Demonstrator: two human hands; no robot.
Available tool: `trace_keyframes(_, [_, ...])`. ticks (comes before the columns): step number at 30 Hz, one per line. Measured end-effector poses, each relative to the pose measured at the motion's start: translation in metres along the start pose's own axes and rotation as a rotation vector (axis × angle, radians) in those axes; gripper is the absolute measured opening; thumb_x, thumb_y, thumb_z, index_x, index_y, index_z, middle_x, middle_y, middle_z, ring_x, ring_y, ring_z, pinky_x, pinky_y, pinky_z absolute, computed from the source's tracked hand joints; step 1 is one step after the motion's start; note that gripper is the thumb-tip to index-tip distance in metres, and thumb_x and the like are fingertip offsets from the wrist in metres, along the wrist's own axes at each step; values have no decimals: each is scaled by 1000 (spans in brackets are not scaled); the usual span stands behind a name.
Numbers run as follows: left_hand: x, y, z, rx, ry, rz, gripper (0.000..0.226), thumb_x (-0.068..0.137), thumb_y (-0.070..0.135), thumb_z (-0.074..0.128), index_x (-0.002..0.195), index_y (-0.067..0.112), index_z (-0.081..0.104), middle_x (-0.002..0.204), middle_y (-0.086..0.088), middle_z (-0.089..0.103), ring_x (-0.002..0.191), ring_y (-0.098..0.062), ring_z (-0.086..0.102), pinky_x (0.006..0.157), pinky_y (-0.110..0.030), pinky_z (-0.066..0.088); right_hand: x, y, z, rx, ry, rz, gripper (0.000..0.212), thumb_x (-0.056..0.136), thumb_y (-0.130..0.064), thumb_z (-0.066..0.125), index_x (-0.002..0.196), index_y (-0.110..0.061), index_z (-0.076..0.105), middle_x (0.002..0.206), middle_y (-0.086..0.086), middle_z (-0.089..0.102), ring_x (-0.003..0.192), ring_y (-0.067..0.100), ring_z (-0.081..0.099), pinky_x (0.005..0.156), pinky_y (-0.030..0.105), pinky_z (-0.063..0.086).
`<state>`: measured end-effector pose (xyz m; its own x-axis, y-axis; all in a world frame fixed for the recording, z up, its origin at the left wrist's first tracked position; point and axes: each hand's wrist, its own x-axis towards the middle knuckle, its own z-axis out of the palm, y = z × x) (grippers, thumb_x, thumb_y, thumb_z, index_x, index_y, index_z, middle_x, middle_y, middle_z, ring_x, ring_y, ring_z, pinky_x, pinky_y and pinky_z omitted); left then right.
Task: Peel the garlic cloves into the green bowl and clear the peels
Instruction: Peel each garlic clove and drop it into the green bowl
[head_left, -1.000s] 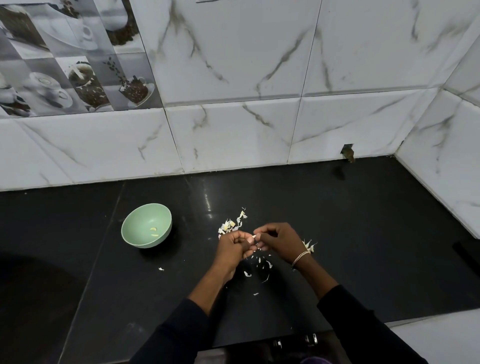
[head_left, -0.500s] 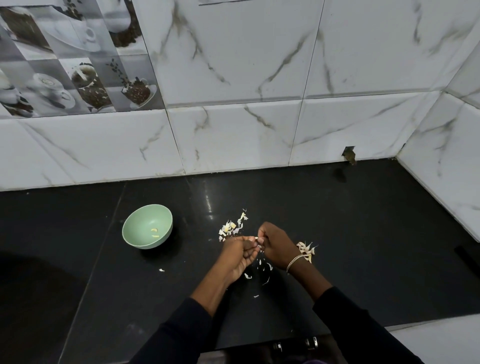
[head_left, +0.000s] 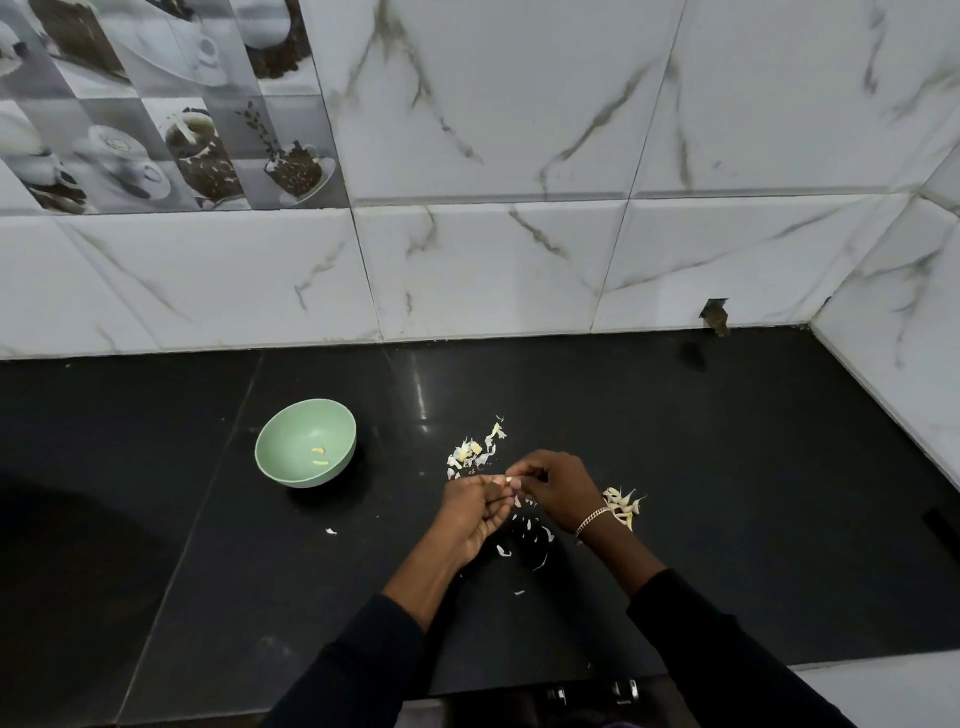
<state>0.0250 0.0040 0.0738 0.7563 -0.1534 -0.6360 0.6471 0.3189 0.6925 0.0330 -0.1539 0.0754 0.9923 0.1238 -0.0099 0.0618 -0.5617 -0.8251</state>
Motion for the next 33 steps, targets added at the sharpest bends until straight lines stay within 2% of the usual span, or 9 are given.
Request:
trace_keyframes(4, [-1, 4, -17, -106, 70, 23, 21, 101, 5, 52, 108, -4, 68, 83, -12, 74, 59, -9, 67, 54, -17, 55, 16, -18, 16, 34, -30, 24, 8, 87, -4, 72, 89, -11, 74, 78, 3, 75, 62, 3, 68, 67, 19, 56])
trace_keyframes(8, [-7, 7, -43, -187, 154, 44, 23, 102, 14, 53, 107, 0, 70, 80, -6, 73, 63, -11, 67, 55, -17, 54, 43, -51, 42, 84, -96, -32, 2, 85, -11, 73, 84, -13, 74, 74, 4, 75, 65, 11, 71, 67, 27, 59])
trace_keyframes(12, [-12, 14, -79, -289, 248, 91, 15, 101, 14, 56, 94, 8, 67, 73, -4, 68, 64, -15, 67, 54, -17, 54, 75, -84, 83, 134, -151, -38, 5, 84, -9, 73, 87, -6, 75, 74, 13, 75, 64, 17, 72, 66, 33, 62])
trace_keyframes(17, [-21, 22, -127, -347, 323, 116, 15, 101, 15, 56, 92, 9, 66, 75, -4, 67, 67, -15, 66, 55, -18, 52, 111, -123, 138, 97, -263, -96, 9, 91, -7, 69, 96, -3, 75, 72, 6, 71, 64, 12, 67, 63, 25, 60])
trace_keyframes(21, [-26, 26, -154, -391, 363, 126, 15, 102, 14, 55, 92, 9, 65, 75, -4, 65, 64, -14, 65, 53, -17, 52, 133, -145, 171, -8, -289, -130, 12, 82, -3, 71, 79, -14, 74, 64, -3, 69, 60, 15, 67, 65, 30, 59])
trace_keyframes(23, [-26, 28, -166, -407, 375, 130, 14, 102, 15, 55, 93, 9, 65, 76, -4, 65, 65, -14, 65, 54, -17, 52, 143, -153, 186, -62, -319, -109, 17, 81, -1, 70, 74, -17, 71, 64, -3, 68, 59, 15, 68, 63, 26, 57])
trace_keyframes(26, [-28, 28, -178, -420, 390, 135, 14, 102, 16, 56, 94, 9, 65, 75, -4, 66, 65, -14, 65, 54, -17, 52, 155, -157, 198, -93, -360, -74, 20, 84, 3, 58, 83, -9, 74, 70, 5, 70, 58, 19, 66, 57, 22, 51])
trace_keyframes(30, [-27, 29, -185, -414, 400, 135, 14, 102, 15, 56, 93, 9, 66, 75, -4, 66, 65, -13, 66, 58, -18, 51, 158, -158, 189, -80, -284, -86, 14, 82, -2, 64, 82, -8, 76, 61, -5, 66, 52, 12, 63, 55, 19, 48])
trace_keyframes(33, [-20, 24, -182, -414, 386, 125, 13, 101, 14, 57, 94, 9, 65, 74, -4, 66, 66, -14, 66, 57, -18, 51, 144, -153, 163, 35, -217, -59, 4, 80, -9, 71, 79, -10, 75, 63, 4, 69, 50, 9, 61, 53, 24, 50])
